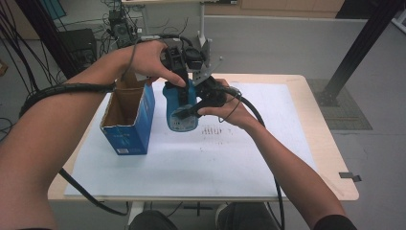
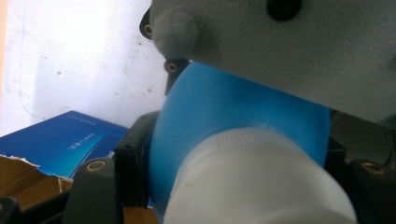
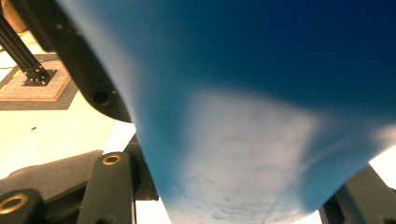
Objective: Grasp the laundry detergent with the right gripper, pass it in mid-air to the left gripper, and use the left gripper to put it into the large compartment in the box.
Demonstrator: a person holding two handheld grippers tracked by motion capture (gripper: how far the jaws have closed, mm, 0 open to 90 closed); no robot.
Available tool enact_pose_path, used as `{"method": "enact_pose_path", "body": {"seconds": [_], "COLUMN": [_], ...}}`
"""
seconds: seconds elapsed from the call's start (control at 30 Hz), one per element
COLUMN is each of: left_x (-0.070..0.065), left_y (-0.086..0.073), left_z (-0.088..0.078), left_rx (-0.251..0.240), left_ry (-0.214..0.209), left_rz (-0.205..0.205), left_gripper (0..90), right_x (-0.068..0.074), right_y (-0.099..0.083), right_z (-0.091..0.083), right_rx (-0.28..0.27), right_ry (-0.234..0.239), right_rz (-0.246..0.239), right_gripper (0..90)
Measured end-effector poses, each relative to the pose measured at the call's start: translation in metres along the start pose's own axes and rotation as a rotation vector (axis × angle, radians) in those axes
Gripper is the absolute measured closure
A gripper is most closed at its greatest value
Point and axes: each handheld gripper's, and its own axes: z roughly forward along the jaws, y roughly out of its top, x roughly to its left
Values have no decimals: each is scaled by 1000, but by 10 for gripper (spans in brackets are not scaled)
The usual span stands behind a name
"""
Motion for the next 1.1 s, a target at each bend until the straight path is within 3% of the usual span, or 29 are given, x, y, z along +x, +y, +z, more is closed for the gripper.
{"method": "enact_pose_path", "body": {"seconds": [1.1], "left_x": [-1], "left_y": [1], "left_z": [1], "left_rx": [3], "left_ry": [-1], "left_rz": [-10], "left_gripper": [348], "right_x": [0], "right_y": [-5], "right_z": [0], "right_rx": [-18], "right_ry": [6], "right_rz": [8], "right_gripper": [415]}}
